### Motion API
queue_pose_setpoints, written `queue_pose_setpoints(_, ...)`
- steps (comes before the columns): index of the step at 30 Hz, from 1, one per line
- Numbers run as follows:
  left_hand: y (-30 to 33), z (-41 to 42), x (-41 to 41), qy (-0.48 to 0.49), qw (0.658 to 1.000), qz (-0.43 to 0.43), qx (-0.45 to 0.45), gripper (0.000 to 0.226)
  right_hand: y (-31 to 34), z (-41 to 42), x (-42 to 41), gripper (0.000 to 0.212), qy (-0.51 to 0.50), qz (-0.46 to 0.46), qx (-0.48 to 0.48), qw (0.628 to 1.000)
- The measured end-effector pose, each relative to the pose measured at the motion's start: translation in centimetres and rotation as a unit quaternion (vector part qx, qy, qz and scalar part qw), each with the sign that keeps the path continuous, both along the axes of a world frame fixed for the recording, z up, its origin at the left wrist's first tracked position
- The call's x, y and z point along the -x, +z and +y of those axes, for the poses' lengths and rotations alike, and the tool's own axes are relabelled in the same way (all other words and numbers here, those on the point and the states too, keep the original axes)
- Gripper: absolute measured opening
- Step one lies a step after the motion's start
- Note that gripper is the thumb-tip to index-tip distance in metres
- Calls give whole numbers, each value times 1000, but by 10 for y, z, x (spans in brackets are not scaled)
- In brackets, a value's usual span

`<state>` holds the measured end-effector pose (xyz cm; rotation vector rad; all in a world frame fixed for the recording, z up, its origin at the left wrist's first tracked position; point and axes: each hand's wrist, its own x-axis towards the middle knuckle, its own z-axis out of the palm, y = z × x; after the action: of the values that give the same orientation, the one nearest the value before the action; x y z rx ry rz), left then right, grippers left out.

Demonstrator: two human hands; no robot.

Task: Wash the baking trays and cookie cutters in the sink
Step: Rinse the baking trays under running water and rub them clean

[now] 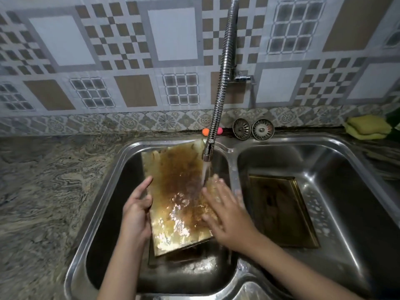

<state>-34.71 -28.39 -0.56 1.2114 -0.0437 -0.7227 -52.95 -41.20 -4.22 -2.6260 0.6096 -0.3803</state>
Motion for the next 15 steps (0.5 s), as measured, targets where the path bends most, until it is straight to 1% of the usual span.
queue_pose_setpoints(2,-5,2,-1,-7,1000,23,-11,55,6,-8,8,61,-35,-49,-144,988)
queue_pose_setpoints(4,-10,1,4,-10,999,50,-15,53,17,-8,12,60,-42,-118,-294,947)
queue_pose_setpoints(5,-12,-1,8,-14,998,62,-17,52,22,-6,13,56,-46,-148,-370,916)
queue_pose_setpoints(6,-13,-3,11,-16,997,75,-20,51,25,-5,14,52,-54,-177,-447,875)
queue_pose_setpoints(8,-15,-8,16,-14,995,100,-22,49,30,-5,14,48,-77,-237,-585,772)
queue_pose_setpoints(9,-15,-10,18,-13,994,110,-19,48,32,-7,15,46,-92,-265,-630,724)
queue_pose_setpoints(10,-15,-12,20,-12,993,116,-18,47,35,-9,15,42,-109,-284,-661,686)
queue_pose_setpoints(11,-16,-13,21,-13,992,120,-19,47,37,-11,16,39,-124,-296,-681,658)
queue_pose_setpoints(12,-17,-15,23,-16,992,121,-20,46,40,-12,18,38,-137,-302,-692,641)
queue_pose_setpoints(13,-19,-18,26,-22,992,119,-21,45,42,-14,19,38,-146,-305,-696,634)
queue_pose_setpoints(15,-23,-24,29,-42,993,109,-22,42,47,-16,24,39,-160,-310,-688,637)
